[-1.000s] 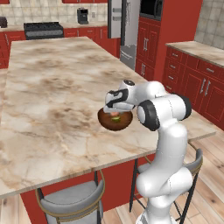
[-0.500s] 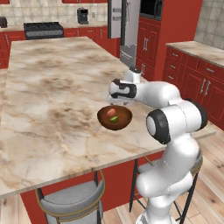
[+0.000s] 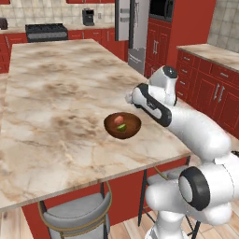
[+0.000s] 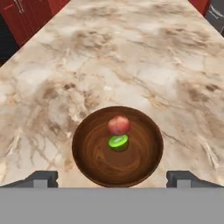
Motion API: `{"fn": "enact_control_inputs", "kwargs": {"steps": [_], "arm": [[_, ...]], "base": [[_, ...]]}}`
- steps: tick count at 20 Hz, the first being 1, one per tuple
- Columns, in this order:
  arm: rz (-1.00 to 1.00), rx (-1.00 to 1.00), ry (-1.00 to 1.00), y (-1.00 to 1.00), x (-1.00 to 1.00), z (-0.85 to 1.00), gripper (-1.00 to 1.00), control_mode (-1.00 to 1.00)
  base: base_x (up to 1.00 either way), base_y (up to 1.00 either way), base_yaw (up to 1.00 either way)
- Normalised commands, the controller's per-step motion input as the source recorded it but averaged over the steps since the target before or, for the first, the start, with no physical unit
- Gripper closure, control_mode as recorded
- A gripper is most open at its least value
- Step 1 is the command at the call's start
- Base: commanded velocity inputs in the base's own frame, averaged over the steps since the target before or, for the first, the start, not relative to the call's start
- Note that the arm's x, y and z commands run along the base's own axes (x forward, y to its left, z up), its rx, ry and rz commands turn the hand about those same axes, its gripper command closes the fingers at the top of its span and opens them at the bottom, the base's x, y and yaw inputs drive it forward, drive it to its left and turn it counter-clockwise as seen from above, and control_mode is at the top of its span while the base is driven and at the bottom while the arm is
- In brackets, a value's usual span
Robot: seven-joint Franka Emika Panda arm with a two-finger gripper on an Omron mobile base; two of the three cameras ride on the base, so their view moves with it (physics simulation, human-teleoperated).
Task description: Retrieve the kiwi and peach from the fridge and place them into the bowl on the dining table.
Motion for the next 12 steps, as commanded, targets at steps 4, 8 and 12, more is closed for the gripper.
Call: {"fn": "enact_control_inputs", "kwargs": {"steps": [4, 8, 12], "arm": [[0.0, 0.0, -0.31, -0.5, -1.0, 0.97, -1.0, -1.0], [-0.02, 0.0, -0.14, -0.48, -1.0, 0.74, -1.0, -1.0], [-0.04, 0.0, -0.01, -0.22, -0.73, 0.2, -1.0, -1.0]], "base": [[0.0, 0.0, 0.0], [0.0, 0.0, 0.0], [0.0, 0.0, 0.0]]}}
